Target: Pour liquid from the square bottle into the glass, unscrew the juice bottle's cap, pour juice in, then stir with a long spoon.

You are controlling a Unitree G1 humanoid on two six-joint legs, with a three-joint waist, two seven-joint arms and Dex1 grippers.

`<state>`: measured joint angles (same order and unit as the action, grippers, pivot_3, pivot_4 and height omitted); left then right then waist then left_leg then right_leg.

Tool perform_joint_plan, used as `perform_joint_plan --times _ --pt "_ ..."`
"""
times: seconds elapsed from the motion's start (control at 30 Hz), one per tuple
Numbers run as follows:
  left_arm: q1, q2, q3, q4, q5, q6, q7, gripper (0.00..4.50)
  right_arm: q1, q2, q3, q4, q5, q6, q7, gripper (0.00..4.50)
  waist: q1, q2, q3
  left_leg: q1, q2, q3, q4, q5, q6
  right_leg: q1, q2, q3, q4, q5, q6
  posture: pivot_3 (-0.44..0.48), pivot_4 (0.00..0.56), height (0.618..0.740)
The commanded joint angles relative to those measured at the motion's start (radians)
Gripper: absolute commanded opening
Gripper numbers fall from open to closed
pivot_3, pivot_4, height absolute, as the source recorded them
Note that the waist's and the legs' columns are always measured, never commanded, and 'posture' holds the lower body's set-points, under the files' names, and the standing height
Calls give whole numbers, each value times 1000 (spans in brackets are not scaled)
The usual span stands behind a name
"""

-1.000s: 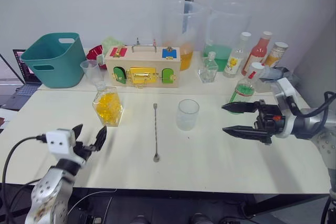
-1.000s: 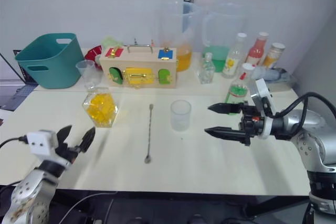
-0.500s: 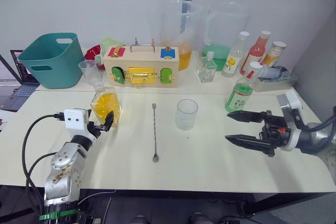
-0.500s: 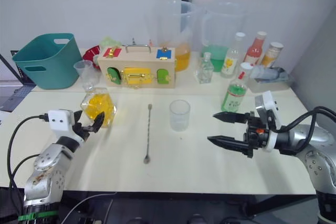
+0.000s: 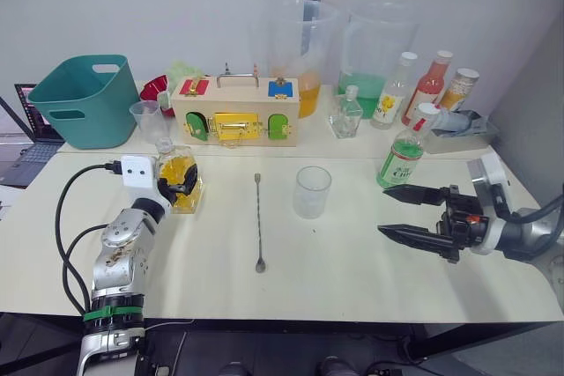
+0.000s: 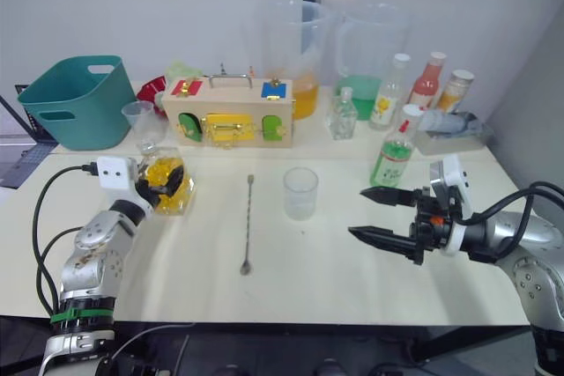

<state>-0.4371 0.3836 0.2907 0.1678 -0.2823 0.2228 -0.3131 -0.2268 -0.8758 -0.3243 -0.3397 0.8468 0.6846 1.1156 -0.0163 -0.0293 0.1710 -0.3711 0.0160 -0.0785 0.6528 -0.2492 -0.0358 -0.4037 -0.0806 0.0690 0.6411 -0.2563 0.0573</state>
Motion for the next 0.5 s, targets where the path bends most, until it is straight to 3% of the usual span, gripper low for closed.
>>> perform_joint_plan --times 0.03,0.07,0.37,0.5 --pt "-21 13 9 -2 5 -19 11 3019 1 2 -33 -23 15 -30 -1 4500 2 0 0 0 0 0 0 0 0 0 0 0 0 0 0 0 150 740" --pt "-20 14 10 -1 6 -19 12 2809 3 2 -33 -23 14 -33 0 4500 2 0 0 0 0 0 0 0 0 0 0 0 0 0 0 0 150 740" --pt "3 42 49 -74 -33 -28 -21 2810 29 0 -34 -13 12 -64 16 4500 -2 -1 1 0 0 0 0 0 0 0 0 0 0 0 0 0 150 740" --pt "22 83 72 -168 -123 3 -114 2810 27 -1 -30 -5 15 -69 26 4500 -5 -4 2 -2 0 0 0 0 0 -2 0 0 0 0 0 0 150 740"
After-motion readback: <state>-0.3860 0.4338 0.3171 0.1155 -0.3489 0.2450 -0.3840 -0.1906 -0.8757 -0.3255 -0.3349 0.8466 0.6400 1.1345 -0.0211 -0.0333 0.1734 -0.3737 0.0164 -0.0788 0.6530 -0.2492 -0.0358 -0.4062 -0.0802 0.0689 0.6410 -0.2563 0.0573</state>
